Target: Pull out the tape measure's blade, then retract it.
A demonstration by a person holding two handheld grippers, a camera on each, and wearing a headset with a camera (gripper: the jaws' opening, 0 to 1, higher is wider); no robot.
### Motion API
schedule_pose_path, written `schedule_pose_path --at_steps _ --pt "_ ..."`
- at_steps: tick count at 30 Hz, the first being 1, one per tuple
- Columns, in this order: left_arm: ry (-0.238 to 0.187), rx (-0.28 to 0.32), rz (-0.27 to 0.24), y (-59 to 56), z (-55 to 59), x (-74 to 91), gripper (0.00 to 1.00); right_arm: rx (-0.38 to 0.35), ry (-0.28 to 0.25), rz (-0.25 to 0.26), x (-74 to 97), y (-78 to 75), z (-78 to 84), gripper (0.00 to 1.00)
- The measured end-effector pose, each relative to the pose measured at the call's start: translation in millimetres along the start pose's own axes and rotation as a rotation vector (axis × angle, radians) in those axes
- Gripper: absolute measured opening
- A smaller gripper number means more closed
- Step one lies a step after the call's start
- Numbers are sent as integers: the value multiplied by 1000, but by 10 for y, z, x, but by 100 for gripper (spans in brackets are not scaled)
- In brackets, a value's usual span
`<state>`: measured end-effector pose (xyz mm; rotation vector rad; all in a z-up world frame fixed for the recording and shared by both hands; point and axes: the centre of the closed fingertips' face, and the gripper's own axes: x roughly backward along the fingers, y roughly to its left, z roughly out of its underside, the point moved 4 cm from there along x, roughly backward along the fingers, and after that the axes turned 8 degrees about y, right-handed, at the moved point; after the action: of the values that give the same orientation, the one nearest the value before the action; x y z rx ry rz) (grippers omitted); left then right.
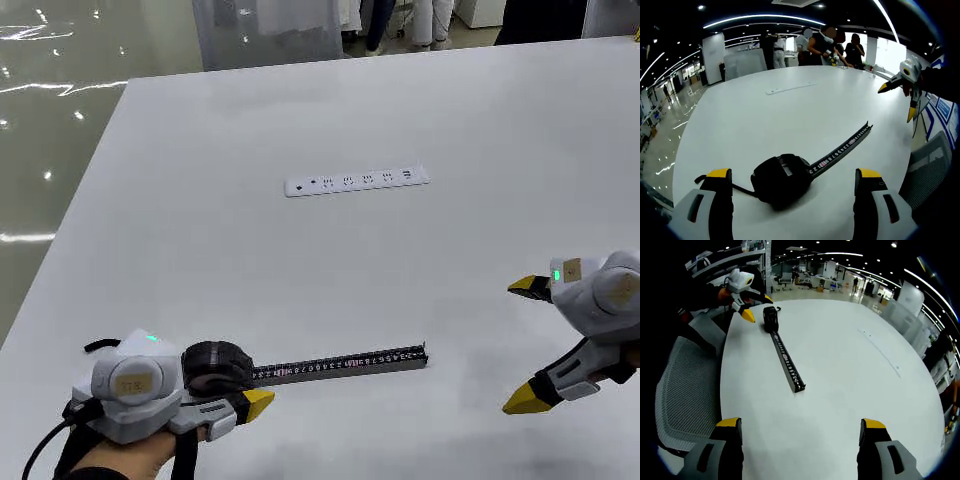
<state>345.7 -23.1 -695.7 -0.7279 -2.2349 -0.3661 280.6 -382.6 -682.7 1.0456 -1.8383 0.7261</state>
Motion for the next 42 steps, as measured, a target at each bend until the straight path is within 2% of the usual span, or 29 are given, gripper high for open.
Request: schedule_pose_path --at_steps 3,10,13,15,17,18,19,22,23,25,27,30,34,39,42 --pt "-31 19 -24 -11 -61 -10 99 21 15 -9 -62 -23 -39 97" --pt "-47 33 -19 -93 -116 -34 99 51 22 -29 -163 -86 -162 98" --pt "-67 83 -34 -109 -118 -35 99 67 21 -42 -204 -115 -221 98" --pt "-66 98 -57 -115 -93 -35 99 77 28 -51 -235 -110 -257 98" --pt "-86 121 -68 -113 -103 -32 99 95 34 -54 -254 -96 -292 98" --pt "-85 133 -45 -141 -99 -47 99 103 36 -58 -264 -95 -307 98" --pt "-76 168 2 -203 -84 -77 99 114 36 -64 -284 -124 -313 98" --pt "-87 170 -29 -165 -93 -88 99 105 38 -94 -341 -124 -329 99" --pt "-102 173 -48 -140 -112 -89 99 114 46 -93 -377 -144 -324 99" --pt "-123 184 -51 -134 -140 -97 99 118 47 -98 -417 -161 -336 99" --pt "-145 190 -92 -81 -159 -86 99 112 54 -101 -444 -169 -341 99" --pt "-164 216 -108 -41 -164 -92 99 115 58 -103 -490 -203 -350 96" --pt "-164 231 -120 -9 -129 -134 99 140 69 -104 -563 -211 -386 92" --pt "-177 277 -135 28 -75 -156 99 169 85 -109 -652 -217 -447 88" --pt "-174 268 -147 31 -55 -174 99 185 89 -112 -696 -202 -489 86"
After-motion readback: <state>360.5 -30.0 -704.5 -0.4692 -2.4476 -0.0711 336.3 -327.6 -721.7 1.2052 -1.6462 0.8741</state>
